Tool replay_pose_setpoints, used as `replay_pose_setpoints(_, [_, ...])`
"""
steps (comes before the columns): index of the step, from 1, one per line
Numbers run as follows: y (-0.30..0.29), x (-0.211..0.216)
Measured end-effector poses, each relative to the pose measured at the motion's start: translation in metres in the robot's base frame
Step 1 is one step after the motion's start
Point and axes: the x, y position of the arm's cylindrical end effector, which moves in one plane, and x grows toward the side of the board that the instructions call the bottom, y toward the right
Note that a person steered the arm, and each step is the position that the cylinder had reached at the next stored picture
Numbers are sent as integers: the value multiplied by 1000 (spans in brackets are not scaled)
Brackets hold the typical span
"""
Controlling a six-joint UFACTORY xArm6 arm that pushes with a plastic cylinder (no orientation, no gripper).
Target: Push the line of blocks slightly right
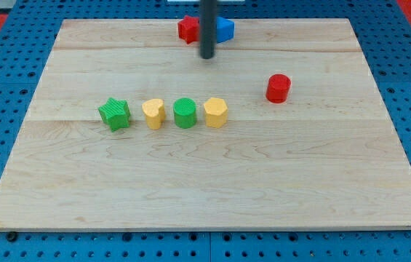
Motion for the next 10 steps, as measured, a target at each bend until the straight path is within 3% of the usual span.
replay_pose_setpoints(1, [-77, -22])
replay_pose_setpoints(2, [-93, -76])
replay_pose_setpoints(3, [-85, -97])
replay_pose_setpoints(5, [-79, -97])
replay_pose_setpoints(10, [17, -96])
